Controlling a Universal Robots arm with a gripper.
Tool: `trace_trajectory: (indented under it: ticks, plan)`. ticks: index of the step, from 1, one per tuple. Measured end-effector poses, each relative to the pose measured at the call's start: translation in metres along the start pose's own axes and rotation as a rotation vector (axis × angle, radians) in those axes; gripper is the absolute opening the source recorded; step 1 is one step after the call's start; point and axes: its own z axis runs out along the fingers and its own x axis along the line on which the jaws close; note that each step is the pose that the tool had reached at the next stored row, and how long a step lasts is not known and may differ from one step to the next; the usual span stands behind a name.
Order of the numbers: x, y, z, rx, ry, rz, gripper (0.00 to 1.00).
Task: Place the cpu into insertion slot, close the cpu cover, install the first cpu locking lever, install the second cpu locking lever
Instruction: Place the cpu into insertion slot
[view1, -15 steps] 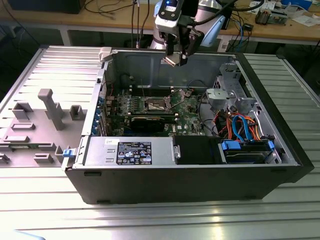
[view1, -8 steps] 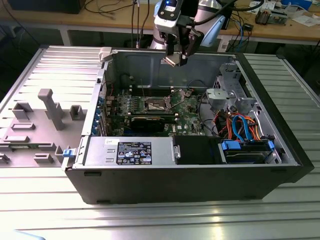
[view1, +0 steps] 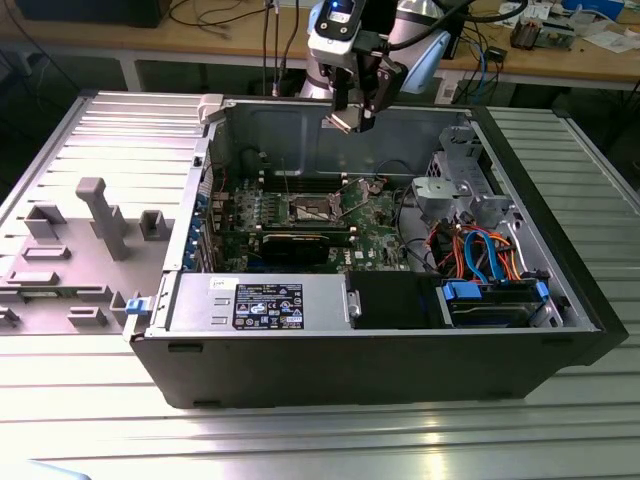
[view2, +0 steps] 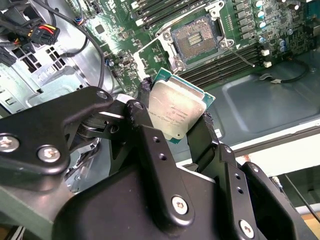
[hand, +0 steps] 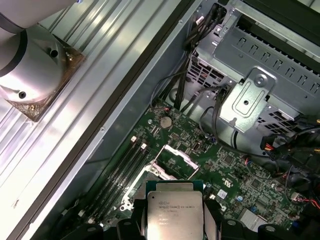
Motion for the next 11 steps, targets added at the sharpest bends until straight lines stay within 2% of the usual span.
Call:
trace_trajectory:
  ticks: [11]
  plan:
    - [0.0,0.0,0.0002,-0.0007,-0.0031,0.035,0.55]
